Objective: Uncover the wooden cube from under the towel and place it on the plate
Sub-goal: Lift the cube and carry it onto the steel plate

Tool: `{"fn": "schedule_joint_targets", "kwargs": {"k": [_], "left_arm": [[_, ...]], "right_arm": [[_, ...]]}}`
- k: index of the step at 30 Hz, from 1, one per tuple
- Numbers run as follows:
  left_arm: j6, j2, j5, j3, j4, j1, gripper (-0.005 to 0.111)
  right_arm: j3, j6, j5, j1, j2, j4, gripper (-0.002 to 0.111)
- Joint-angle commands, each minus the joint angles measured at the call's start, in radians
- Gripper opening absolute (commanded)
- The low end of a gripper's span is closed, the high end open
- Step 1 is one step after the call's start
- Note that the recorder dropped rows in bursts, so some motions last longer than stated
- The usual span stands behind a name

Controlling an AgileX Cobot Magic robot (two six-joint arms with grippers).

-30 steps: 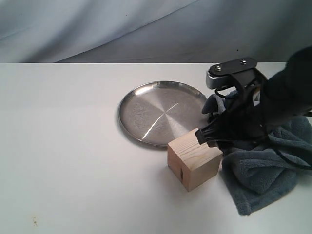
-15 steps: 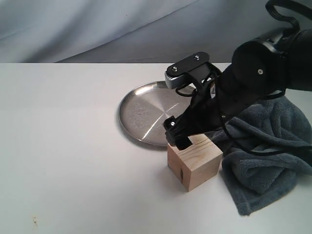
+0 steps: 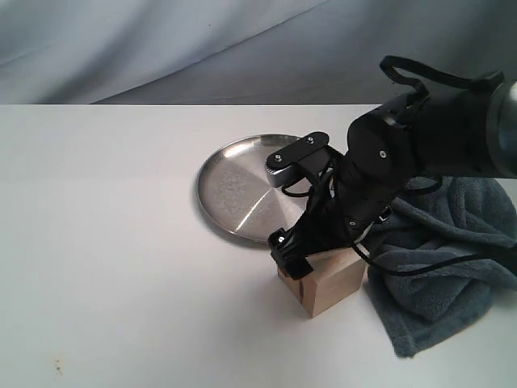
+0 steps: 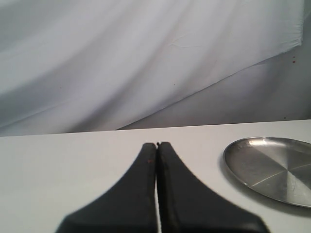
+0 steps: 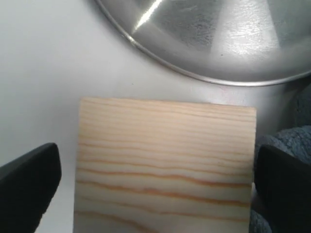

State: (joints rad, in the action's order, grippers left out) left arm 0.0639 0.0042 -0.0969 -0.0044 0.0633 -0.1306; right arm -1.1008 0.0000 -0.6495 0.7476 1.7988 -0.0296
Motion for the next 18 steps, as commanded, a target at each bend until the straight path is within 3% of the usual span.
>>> {"fn": "schedule_joint_targets", "kwargs": {"k": [1, 11, 14, 18], "left_arm": [[-0.003, -0.004, 0.011, 0.004, 0.002, 0.002, 0.000], [-0.003, -0.004, 0.011, 0.004, 0.002, 0.002, 0.000], [-0.003, -0.004, 0.011, 0.004, 0.002, 0.002, 0.000], [-0.003, -0.004, 0.011, 0.004, 0.002, 0.002, 0.000]], "right_arm": [[-0.001, 0.031, -0.009, 0.000, 0.006, 0.035, 0.105], [-0.001, 0.037, -0.035, 0.010, 0.035, 0.024, 0.101], [-0.001, 0.043, -0.041, 0.010, 0.035, 0.024, 0.094], [-0.001, 0.057, -0.043, 0.010, 0.035, 0.024, 0.075]]}}
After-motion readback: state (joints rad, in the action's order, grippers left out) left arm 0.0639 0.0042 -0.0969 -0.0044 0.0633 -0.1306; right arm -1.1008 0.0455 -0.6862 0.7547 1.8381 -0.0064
